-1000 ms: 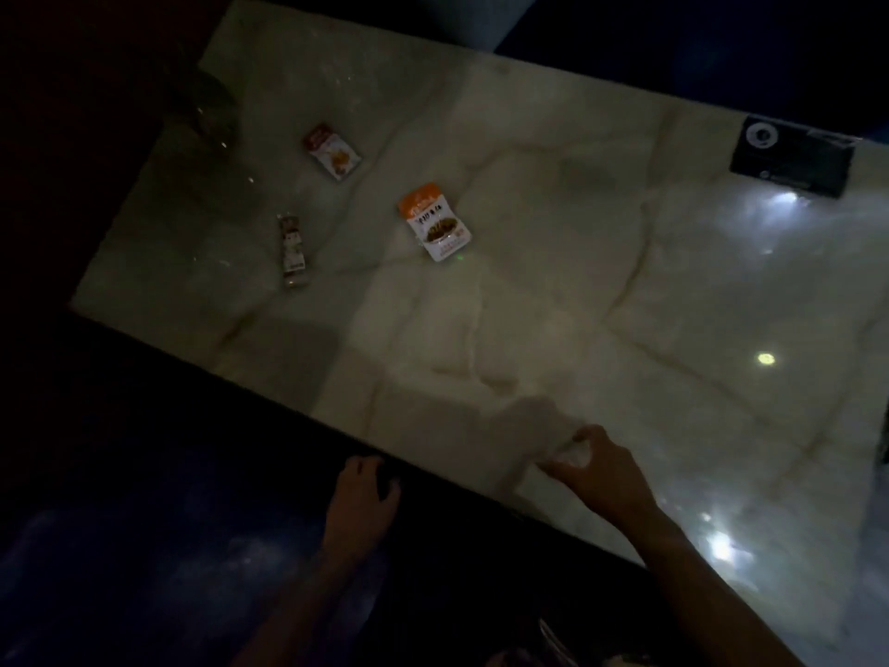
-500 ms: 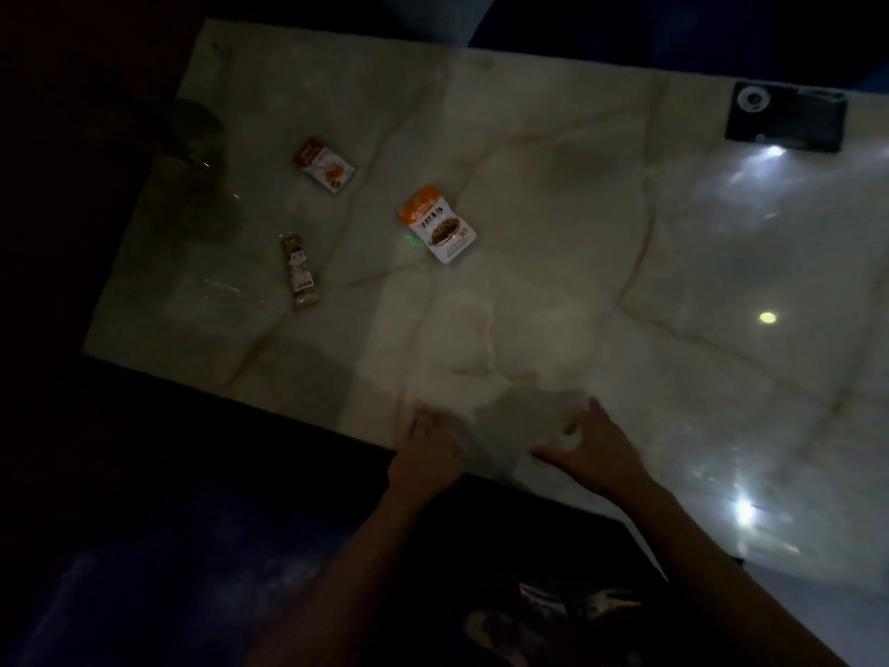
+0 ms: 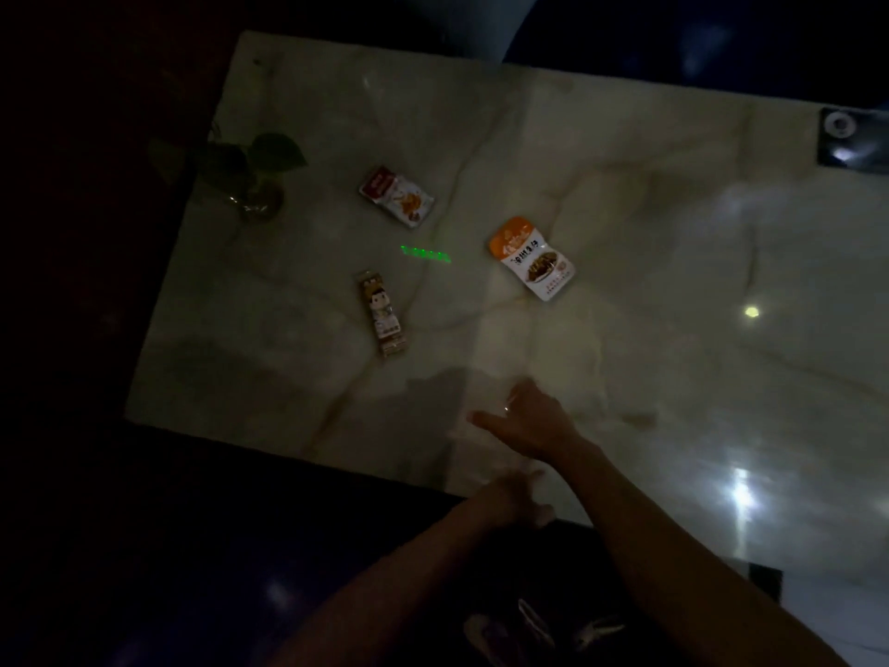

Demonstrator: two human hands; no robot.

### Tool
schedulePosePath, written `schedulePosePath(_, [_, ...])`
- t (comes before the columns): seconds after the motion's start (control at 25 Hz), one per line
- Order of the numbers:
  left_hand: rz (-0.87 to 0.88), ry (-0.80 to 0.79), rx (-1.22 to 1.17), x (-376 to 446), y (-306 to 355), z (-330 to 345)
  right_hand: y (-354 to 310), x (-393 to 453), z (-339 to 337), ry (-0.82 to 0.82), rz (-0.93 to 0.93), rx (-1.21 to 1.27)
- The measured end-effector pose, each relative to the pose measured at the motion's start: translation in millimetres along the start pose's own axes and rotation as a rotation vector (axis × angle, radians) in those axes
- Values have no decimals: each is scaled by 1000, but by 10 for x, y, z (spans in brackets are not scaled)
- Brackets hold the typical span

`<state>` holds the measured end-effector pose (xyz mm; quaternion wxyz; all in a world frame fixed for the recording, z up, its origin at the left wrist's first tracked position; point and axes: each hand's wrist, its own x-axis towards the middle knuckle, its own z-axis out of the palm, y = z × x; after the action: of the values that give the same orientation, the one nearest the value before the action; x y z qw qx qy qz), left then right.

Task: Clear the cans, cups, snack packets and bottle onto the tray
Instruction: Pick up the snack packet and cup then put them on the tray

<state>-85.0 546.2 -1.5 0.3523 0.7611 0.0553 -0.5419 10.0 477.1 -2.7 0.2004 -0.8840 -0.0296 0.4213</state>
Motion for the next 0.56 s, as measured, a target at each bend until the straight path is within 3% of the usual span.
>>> schedulePosePath(0.2, [49,-163,20,-143,-370,-230,-3,-29,25,25,57,77])
schedulePosePath(0.24, [49,-107,57,-165,-449,-371,3,-34,19,34,67,99])
schedulePosePath(0.36, [24,293,158,-118,-415,-886,-7,-34,26,74,117,229])
schedulePosePath(0.44, [98,379,326,61,-195,-1274,-10,-14,25,109,136,319])
schedulePosePath(0.56, [103,-20,712,329,274,-1738,85,59,-27,141,170,427])
